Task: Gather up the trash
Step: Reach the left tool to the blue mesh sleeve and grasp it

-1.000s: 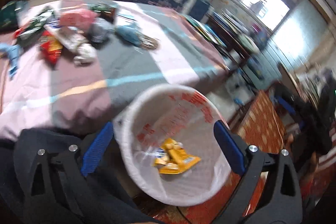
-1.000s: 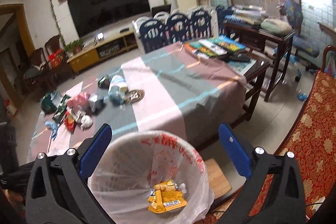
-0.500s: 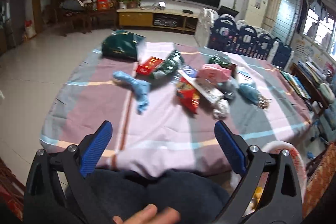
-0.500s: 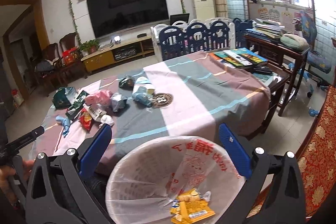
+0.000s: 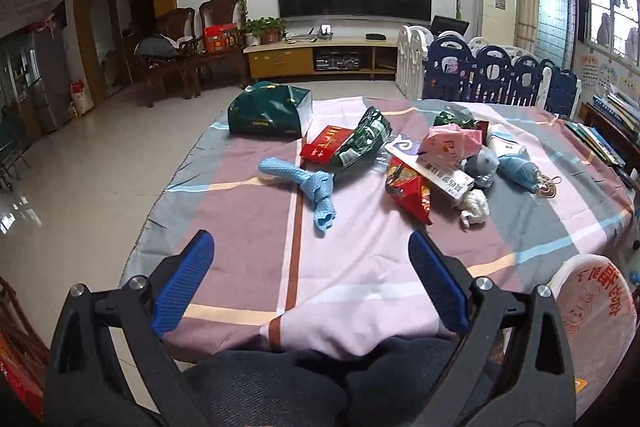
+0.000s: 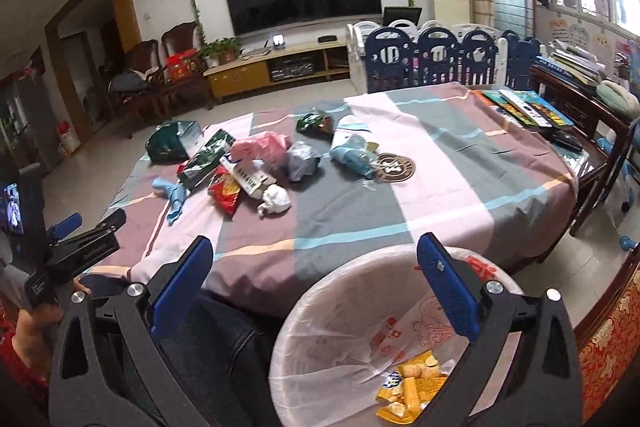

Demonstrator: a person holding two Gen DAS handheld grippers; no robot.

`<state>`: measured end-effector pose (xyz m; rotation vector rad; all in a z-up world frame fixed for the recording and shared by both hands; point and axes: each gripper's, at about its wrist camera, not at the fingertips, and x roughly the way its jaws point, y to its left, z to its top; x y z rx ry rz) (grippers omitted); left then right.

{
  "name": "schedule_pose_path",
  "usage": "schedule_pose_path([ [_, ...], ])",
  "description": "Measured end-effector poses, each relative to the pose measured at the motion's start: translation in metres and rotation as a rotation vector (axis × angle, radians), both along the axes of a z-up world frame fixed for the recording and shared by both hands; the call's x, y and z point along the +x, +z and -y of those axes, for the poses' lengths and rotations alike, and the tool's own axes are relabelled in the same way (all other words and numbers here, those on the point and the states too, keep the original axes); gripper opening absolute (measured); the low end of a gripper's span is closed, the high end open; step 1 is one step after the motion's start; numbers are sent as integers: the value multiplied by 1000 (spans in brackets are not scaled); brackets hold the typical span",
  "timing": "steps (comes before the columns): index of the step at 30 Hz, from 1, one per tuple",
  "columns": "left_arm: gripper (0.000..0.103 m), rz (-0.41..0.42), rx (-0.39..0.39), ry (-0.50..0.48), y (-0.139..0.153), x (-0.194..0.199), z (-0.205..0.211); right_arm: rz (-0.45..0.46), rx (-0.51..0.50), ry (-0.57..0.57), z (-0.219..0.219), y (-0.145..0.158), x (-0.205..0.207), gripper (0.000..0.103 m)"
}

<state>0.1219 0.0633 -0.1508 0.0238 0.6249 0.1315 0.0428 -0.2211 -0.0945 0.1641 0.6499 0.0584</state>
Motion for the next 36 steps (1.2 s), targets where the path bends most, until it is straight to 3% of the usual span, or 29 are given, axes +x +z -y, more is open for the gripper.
schedule_pose_path([
  [4,97,25,-42,10,1,-2,-6,-9,-2,30,-13,-3,3,100],
  [7,96,35,-32,60,-2,-3,-11,-17,-6,42,-18,-6,5,100],
  [12,96,20,-144,143,-3,-2,-36,-35,15,45,-20,-11,7,100],
  [16,96,35,-195,153,-3,-5,-45,-43,23,47,-21,-13,8,100],
  [19,96,65,-179,170,0,-8,-44,-49,33,51,-22,-14,10,100],
  [28,96,20,-119,151,-2,0,-34,-62,50,47,-21,-20,13,100],
  [32,96,-7,-116,226,-1,19,-46,-116,45,58,-21,-28,21,100],
  [36,96,-65,-227,258,-9,66,-66,-166,34,82,-24,-31,32,100],
])
